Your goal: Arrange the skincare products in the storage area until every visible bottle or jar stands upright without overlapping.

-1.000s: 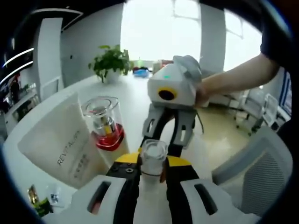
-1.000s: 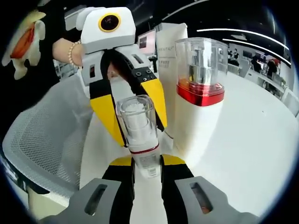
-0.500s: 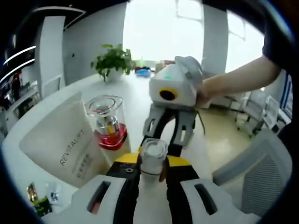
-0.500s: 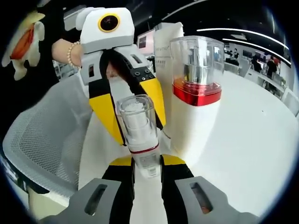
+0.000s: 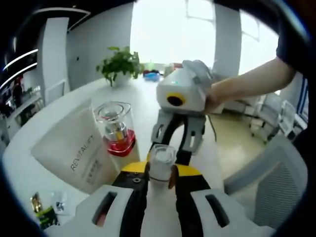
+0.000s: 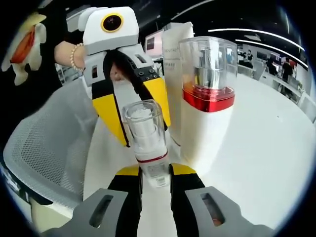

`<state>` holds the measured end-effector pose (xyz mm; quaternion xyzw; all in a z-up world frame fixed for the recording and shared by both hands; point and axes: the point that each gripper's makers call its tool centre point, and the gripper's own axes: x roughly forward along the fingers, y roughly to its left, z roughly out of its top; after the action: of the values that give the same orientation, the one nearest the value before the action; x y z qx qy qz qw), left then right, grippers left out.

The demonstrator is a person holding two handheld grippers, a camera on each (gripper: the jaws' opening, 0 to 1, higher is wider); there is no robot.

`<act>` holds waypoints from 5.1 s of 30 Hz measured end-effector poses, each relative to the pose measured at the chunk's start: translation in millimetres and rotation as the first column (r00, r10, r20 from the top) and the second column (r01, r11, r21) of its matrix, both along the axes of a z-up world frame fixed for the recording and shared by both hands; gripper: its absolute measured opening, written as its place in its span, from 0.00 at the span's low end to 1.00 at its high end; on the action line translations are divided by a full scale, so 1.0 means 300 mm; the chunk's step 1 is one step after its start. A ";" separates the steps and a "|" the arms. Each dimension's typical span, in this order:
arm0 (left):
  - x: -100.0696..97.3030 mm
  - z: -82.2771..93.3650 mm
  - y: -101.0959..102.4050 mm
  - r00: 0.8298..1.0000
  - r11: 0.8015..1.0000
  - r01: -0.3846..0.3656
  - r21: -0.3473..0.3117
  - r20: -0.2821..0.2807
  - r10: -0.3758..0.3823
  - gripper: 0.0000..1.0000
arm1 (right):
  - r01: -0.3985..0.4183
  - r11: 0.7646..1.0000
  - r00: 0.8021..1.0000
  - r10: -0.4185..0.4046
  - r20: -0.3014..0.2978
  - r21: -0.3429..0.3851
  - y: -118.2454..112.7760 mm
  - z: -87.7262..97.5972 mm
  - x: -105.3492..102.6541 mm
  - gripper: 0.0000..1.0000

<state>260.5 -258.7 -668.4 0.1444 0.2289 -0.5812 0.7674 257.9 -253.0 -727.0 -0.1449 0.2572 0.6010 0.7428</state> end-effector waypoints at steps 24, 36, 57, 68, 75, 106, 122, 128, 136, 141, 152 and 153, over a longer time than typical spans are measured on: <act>-0.012 -0.010 0.088 0.998 0.998 -0.057 0.019 -0.023 0.058 0.16 | 0.026 1.000 0.999 -0.026 -0.034 -0.004 -0.009 0.005 0.010 0.27; -0.032 0.001 0.127 0.997 0.997 -0.073 0.021 -0.028 0.074 0.18 | 0.087 0.995 0.995 -0.089 -0.039 -0.053 -0.048 0.022 -0.021 0.34; -0.107 0.050 0.353 0.970 0.971 -0.238 -0.003 -0.059 0.237 0.32 | 0.299 0.954 0.954 -0.299 0.006 -0.036 -0.055 0.163 -0.088 0.62; -0.153 0.063 0.525 0.924 0.927 -0.374 -0.026 -0.093 0.371 0.42 | 0.370 0.929 0.929 -0.370 -0.019 -0.001 0.018 0.164 -0.177 0.76; -0.172 0.057 0.652 0.887 0.890 -0.455 -0.031 -0.111 0.449 0.49 | 0.441 0.897 0.897 -0.440 -0.044 0.017 0.018 0.167 -0.171 0.81; -0.324 0.084 0.876 0.838 0.844 -0.535 -0.023 -0.138 0.528 0.73 | 0.588 0.808 0.804 -0.578 -0.139 0.047 0.119 0.182 -0.282 0.99; -0.356 0.052 0.958 0.809 0.818 -0.574 0.030 -0.130 0.573 0.92 | 0.628 0.778 0.774 -0.620 -0.131 0.031 0.113 0.196 -0.290 0.99; -0.345 0.051 0.961 0.805 0.813 -0.582 0.021 -0.129 0.579 0.99 | 0.619 0.785 0.781 -0.613 -0.118 0.015 0.121 0.187 -0.296 0.99; -0.337 0.051 0.947 0.827 0.831 -0.555 0.032 -0.094 0.555 0.99 | 0.638 0.770 0.766 -0.632 -0.122 0.020 0.103 0.182 -0.284 0.99; -0.309 0.035 0.931 0.834 0.838 -0.542 0.064 -0.083 0.545 0.99 | 0.627 0.779 0.774 -0.623 -0.113 0.005 0.105 0.176 -0.288 0.98; -0.226 -0.012 0.853 0.873 0.874 -0.467 0.134 -0.088 0.480 0.95 | 0.626 0.780 0.775 -0.622 -0.111 -0.004 0.104 0.171 -0.291 0.96; -0.213 -0.021 0.844 0.877 0.878 -0.457 0.141 -0.090 0.471 0.94 | 0.624 0.782 0.776 -0.620 -0.112 -0.007 0.105 0.170 -0.293 0.95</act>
<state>196.6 -5.3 -674.8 0.0939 0.3363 -0.3734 0.8595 170.0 -221.5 -675.8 -0.0078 0.3211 0.3329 0.8866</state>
